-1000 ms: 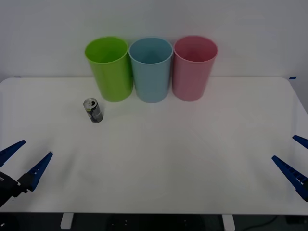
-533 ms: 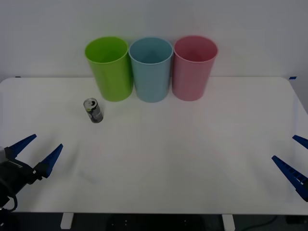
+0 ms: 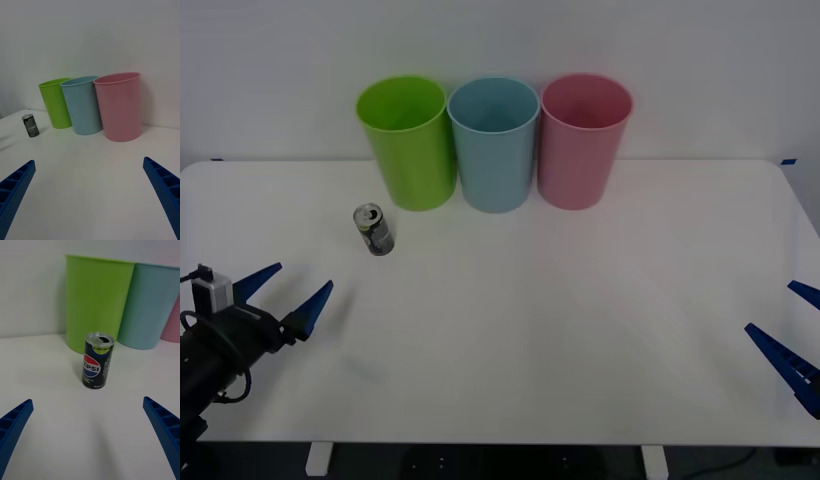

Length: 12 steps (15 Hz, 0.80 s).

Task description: Grasp the object on the table and drop it into the matching bin: aluminum can to the light blue bin, PET bottle to the pink bin.

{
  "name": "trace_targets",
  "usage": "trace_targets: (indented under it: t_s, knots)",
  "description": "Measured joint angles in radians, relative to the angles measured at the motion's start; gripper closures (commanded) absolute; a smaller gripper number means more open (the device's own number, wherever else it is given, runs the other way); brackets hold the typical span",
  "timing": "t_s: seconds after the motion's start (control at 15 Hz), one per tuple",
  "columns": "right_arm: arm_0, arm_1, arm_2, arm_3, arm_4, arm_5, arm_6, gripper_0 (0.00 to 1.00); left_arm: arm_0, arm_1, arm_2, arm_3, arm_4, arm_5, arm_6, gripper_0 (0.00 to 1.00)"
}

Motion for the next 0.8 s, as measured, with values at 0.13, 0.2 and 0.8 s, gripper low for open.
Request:
trace_targets:
  t_s: [0.13,0.2,0.8]
  knots:
    - [0.000,0.000,0.000,0.000,0.000,0.000,0.000,0.00,-0.028,-0.022,0.000,0.015,-0.026,0.020,-0.002,0.00]
    - [0.000,0.000,0.000,0.000,0.000,0.000,0.000,0.00,-0.039,-0.037,0.000,0.020,-0.038,0.030,-0.002,0.00]
    - [0.000,0.000,0.000,0.000,0.000,0.000,0.000,0.00,-0.189,-0.096,-0.009,0.157,-0.129,0.108,-0.006,0.00]
